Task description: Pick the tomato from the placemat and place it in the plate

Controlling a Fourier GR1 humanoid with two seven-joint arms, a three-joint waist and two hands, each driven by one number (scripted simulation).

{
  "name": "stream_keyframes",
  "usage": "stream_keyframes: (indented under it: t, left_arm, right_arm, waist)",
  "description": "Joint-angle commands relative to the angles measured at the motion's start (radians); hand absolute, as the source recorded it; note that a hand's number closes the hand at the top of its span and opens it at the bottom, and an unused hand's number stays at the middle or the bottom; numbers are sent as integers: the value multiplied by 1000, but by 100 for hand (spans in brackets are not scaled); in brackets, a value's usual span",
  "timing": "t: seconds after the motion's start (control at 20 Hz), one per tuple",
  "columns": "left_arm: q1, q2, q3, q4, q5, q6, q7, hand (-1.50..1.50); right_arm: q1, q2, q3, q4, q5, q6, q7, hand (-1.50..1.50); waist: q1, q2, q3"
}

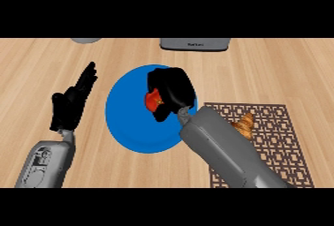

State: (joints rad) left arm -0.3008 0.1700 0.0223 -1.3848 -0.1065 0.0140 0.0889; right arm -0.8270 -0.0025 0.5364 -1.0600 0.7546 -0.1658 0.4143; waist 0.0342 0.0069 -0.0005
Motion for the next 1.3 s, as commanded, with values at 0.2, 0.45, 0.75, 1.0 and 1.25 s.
stream_keyframes:
  t: [0.2,0.45,0.75,1.0,1.25]
  left_arm:
    - [-6,-10,-9,20,10,-29,-25,0]
    - [-18,-24,-29,14,-20,-10,-21,0]
    - [-47,-1,-2,23,-1,-27,13,0]
    - [-7,4,12,-19,-8,-3,25,0]
    - [43,-15,12,8,-25,20,-41,0]
  right_arm:
    - [-72,2,132,248,-302,-155,53,-150]
    - [-109,3,195,351,-456,-259,-65,-150]
    - [-48,3,142,226,-648,-396,-209,-150]
    - [3,3,43,212,-735,-497,-314,-150]
    - [91,-93,-96,107,-768,-450,-356,-150]
  waist:
    - [35,8,0]
    - [42,11,1]
    - [33,10,2]
    - [-1,0,2]
    - [-41,-7,1]
